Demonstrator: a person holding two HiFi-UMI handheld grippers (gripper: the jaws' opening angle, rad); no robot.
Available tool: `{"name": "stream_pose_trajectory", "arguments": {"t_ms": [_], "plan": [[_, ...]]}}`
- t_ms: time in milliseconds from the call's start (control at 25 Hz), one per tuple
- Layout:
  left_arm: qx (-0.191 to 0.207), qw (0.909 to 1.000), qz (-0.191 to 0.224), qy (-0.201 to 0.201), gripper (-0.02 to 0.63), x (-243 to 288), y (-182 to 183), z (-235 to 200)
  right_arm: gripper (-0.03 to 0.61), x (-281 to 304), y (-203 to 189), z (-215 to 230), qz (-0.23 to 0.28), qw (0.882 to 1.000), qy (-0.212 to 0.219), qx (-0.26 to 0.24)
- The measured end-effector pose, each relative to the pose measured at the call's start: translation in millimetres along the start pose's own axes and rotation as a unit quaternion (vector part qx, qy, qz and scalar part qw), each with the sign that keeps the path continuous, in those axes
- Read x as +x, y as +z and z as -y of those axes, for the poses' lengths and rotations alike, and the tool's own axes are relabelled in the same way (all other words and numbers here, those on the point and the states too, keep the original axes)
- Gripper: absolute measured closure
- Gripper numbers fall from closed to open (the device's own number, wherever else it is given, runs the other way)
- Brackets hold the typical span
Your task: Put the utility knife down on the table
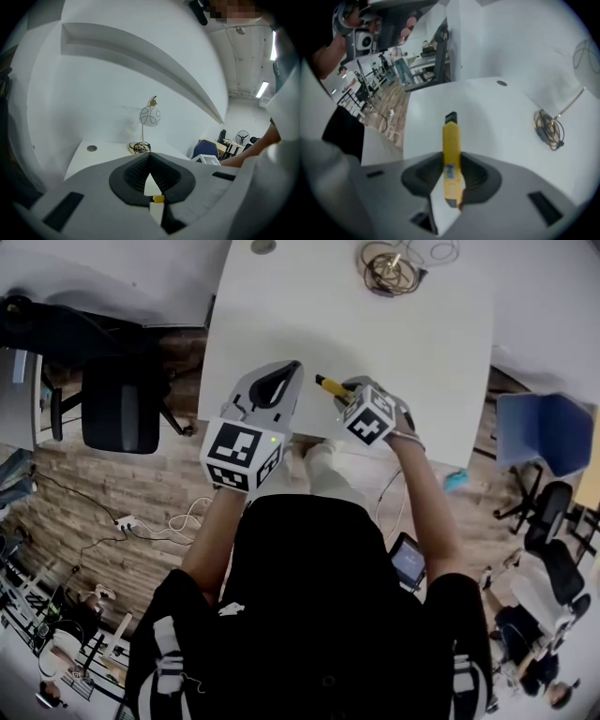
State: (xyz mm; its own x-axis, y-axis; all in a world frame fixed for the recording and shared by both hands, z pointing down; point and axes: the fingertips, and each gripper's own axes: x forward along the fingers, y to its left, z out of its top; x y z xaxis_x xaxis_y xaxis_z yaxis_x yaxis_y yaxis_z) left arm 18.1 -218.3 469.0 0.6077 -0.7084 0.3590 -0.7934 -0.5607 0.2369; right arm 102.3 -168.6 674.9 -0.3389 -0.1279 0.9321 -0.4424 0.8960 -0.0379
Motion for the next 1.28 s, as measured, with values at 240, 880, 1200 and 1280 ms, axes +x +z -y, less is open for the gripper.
{"name": "stream_pose_trajectory", "arguments": {"t_ms": [240, 880, 1200, 1280], "plan": [[-0.003, 1.0000, -0.006, 0.003, 0.598, -1.3, -4.3, -4.0, 0.442, 15.1, -11.3, 4.3, -0.034, 0.999, -0.007, -0.021], [-0.008, 0.9998, -0.019, 0.008, 0.598, -5.3, -16.0, -11.7, 0.442, 38.5, -26.4, 3.8, -0.062, 0.998, -0.015, -0.026], [-0.009, 0.9997, -0.021, 0.012, 0.598, -7.6, -19.5, -14.0, 0.441, 42.7, -28.9, 2.7, -0.065, 0.997, -0.014, -0.026], [-0.009, 0.9997, -0.021, 0.012, 0.598, -8.4, -20.3, -14.3, 0.440, 43.0, -29.1, 2.7, -0.063, 0.998, -0.013, -0.021]]}}
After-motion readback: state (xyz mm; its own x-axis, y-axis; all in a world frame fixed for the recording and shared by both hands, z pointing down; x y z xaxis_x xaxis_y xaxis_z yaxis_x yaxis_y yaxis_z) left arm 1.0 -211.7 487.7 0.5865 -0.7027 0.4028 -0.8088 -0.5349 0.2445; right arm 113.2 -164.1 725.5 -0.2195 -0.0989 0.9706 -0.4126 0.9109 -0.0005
